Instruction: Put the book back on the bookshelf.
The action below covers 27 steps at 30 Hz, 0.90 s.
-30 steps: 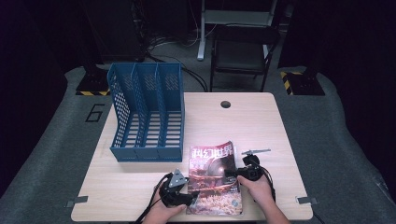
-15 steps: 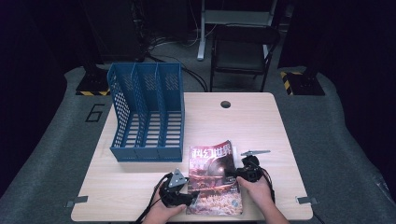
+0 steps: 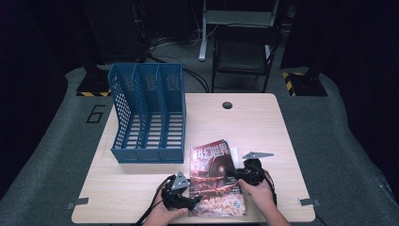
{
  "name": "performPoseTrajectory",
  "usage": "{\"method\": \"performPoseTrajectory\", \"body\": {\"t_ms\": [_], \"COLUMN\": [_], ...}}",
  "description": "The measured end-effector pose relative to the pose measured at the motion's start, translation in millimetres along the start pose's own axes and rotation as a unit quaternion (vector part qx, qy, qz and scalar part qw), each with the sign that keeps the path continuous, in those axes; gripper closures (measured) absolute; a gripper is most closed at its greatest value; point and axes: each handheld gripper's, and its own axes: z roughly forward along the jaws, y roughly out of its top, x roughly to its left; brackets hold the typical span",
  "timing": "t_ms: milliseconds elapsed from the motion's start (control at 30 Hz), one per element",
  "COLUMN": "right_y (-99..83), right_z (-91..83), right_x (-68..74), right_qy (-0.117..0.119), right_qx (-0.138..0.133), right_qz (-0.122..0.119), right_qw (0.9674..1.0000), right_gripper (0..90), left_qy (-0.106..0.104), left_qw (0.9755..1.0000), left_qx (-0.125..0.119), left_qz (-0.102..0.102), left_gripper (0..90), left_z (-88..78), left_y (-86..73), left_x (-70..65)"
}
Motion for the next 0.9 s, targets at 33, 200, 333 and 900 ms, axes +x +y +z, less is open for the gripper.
{"method": "performPoseTrajectory", "body": {"t_ms": [33, 200, 333, 900], "right_y": [-0.1, -0.2, -0.3, -3.2], "right_z": [-0.8, -4.2, -6.2, -17.2], "right_x": [0.6, 4.1, 7.7, 15.1], "right_qy": [0.001, 0.008, 0.006, 0.013], "right_qx": [-0.002, -0.021, -0.031, -0.068], "right_qz": [0.0, -0.012, -0.019, -0.017], "right_qw": [1.0, 0.9997, 0.9993, 0.9975], "right_gripper": [85.1, 85.2, 85.3, 85.7], "left_qy": [-0.002, -0.008, -0.005, -0.012], "left_qw": [1.0, 0.9999, 0.9999, 0.9978], "left_qx": [-0.001, 0.002, 0.0, 0.004], "left_qz": [-0.002, -0.008, -0.016, -0.065], "left_gripper": [21.8, 22.3, 25.8, 31.9], "left_z": [0.1, -1.4, -2.0, -8.5], "left_y": [-0.1, 0.2, 0.9, 10.5], "left_x": [0.0, 2.4, 4.8, 20.4]}}
